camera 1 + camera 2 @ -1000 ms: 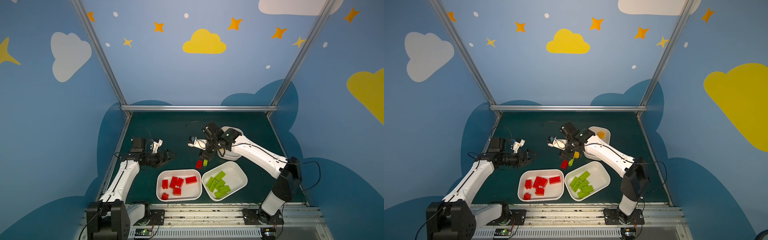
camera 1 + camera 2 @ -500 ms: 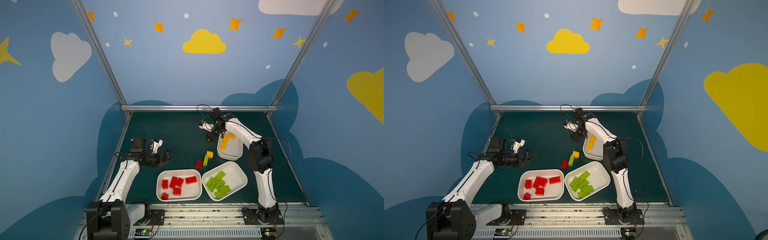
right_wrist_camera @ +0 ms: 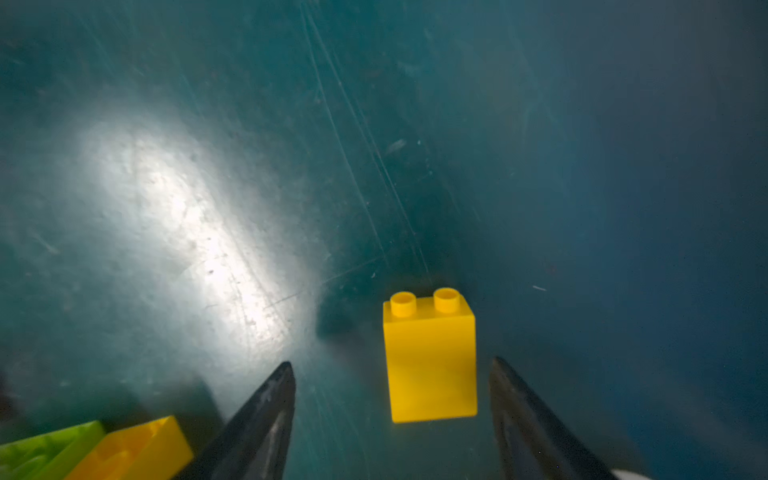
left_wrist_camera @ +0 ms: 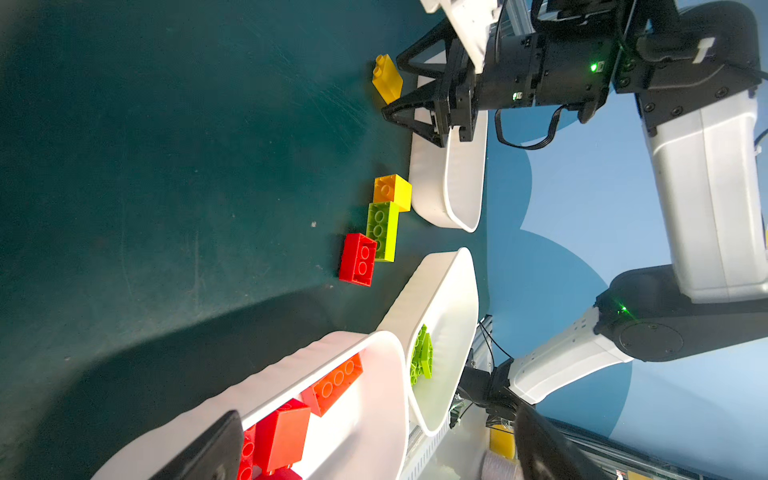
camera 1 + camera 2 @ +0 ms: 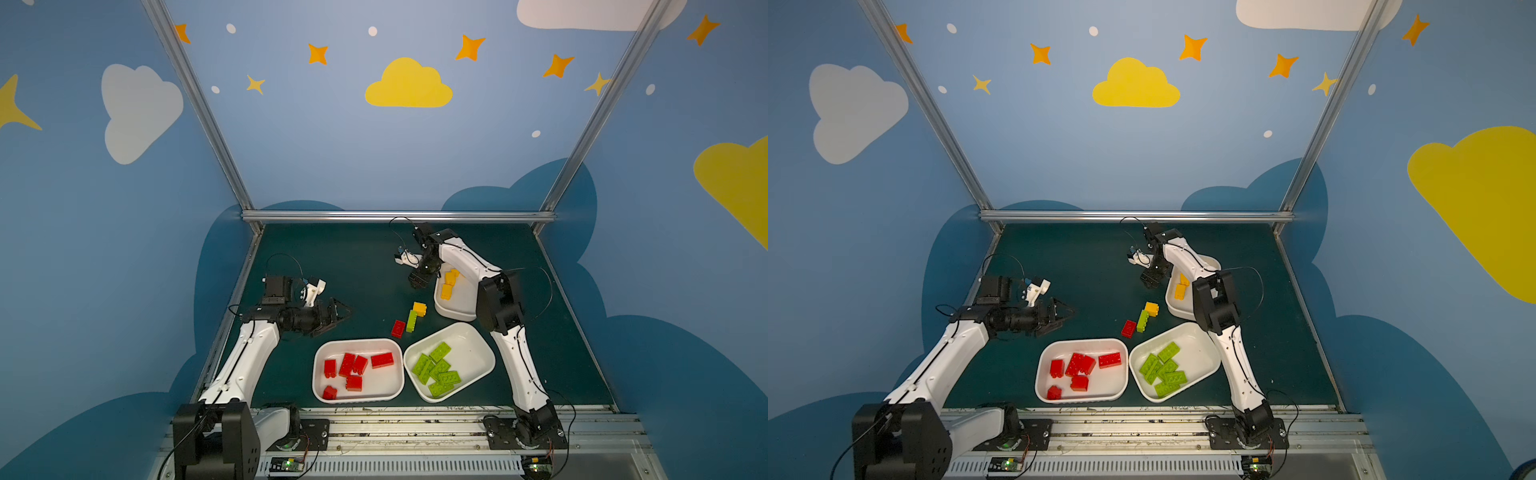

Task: Sort the legos into containers by color
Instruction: 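Move the right gripper back and grasp a loose yellow brick, then lower the yellow brick into the far bin and open the right gripper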

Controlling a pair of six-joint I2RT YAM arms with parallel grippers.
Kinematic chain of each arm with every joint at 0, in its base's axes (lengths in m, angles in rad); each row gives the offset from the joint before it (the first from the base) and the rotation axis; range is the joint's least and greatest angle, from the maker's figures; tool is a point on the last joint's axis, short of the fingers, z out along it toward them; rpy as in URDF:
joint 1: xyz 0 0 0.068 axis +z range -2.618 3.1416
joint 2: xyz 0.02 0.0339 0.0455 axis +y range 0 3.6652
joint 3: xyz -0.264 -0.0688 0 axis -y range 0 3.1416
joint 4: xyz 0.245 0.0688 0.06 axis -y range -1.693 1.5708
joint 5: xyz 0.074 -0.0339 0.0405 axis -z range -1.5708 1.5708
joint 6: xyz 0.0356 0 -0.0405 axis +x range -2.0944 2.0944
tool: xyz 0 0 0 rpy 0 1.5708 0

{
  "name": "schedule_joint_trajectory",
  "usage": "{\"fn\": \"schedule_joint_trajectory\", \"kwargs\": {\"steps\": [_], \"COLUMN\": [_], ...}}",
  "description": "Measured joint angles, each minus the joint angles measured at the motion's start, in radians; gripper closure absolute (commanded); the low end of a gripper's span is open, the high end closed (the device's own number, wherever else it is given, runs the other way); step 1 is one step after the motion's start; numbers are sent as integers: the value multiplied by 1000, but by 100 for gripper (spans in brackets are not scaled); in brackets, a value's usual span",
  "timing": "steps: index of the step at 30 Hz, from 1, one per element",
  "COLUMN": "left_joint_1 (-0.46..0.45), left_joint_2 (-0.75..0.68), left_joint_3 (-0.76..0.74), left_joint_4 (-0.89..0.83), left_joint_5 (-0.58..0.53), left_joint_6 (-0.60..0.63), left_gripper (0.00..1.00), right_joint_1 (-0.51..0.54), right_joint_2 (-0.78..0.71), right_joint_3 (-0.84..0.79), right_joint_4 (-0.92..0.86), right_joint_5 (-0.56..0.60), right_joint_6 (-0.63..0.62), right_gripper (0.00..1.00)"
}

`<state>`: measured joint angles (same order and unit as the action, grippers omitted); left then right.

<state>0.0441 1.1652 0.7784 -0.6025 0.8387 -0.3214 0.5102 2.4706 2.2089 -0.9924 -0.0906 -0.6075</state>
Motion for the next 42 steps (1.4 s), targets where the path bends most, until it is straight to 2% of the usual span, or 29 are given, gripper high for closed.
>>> {"fn": "schedule_joint_trajectory", "kwargs": {"steps": [5,7,9,14,20,29,32,37,42], "left_joint_1": [0,0,0,0,0,-13,-26,-40,-45], "left_joint_2": [15,26,32,38,60,82,95,124,127], "left_joint_3": [0,0,0,7,18,38,40,40,40], "left_joint_4": [0,-1,-2,-2,1,39,66,89,98], "left_joint_5": [0,0,0,2,13,36,47,52,53], "left_joint_6": [0,0,1,1,0,-28,-45,-58,-67], "left_gripper": [0,1,0,0,1,1,0,0,0], "right_joint_1": [-9,-11,-11,-11,-11,-25,-67,-169,-228], "right_joint_2": [22,25,26,25,-54,-613,-722,-738,-668], "right_joint_3": [5,11,13,13,-21,-452,-607,-807,-830], "right_joint_4": [0,-2,-5,-3,-7,82,123,200,259], "right_joint_5": [-6,-7,-5,-3,-25,-11,6,77,125], "right_joint_6": [-2,-2,-1,3,51,42,17,-27,-50], "right_gripper": [36,51,61,73,74,74,75,75,75]}}
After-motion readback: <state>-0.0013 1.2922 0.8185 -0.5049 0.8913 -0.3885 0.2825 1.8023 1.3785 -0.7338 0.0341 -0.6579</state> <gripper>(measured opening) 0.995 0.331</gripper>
